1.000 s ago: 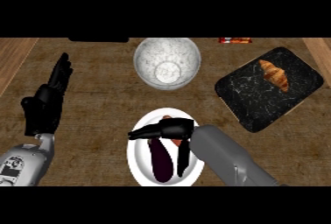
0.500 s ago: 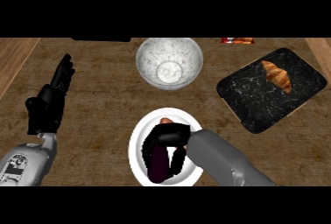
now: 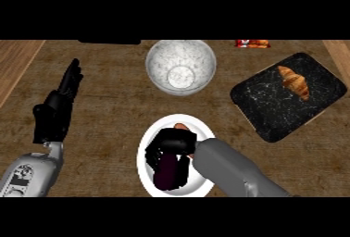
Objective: Pick the eggplant from the plate and place it in the bowl
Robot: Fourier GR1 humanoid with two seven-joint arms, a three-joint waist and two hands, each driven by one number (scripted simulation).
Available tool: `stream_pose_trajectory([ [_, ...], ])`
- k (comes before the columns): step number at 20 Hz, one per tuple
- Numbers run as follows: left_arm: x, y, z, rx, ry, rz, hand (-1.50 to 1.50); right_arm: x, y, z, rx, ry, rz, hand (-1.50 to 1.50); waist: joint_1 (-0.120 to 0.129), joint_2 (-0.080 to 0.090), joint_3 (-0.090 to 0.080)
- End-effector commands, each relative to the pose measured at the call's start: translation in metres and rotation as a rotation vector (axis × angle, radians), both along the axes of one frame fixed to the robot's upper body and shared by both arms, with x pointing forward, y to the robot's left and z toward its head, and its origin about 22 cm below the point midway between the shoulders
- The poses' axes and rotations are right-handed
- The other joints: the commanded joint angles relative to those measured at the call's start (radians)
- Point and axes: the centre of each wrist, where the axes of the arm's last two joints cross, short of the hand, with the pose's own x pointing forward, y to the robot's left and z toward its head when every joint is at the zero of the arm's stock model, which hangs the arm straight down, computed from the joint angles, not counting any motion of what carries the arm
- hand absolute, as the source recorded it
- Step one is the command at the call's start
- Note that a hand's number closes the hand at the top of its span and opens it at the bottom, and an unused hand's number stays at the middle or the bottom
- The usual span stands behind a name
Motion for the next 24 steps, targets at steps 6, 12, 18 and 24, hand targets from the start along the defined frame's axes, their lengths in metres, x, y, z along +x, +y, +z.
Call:
stream_pose_trajectory([
  [6,0.004,-0.007,-0.005,0.010,0.026,-0.032,0.00,0.014,0.026,0.043,-0.312,-0.157,-0.498,1.50,0.039,-0.018,-0.006],
  [12,0.006,-0.015,-0.002,0.006,0.018,-0.066,0.00,0.001,0.060,0.102,-0.090,-0.123,-0.771,1.50,0.070,-0.022,-0.001],
  [18,0.011,-0.010,0.003,0.005,0.023,-0.056,0.00,-0.012,0.092,0.159,0.018,-0.164,-1.018,1.50,0.051,-0.026,-0.004],
  [24,0.013,-0.007,0.001,0.004,0.019,-0.001,0.00,-0.031,0.114,0.178,0.045,-0.203,-1.211,1.50,0.012,-0.012,-0.002],
])
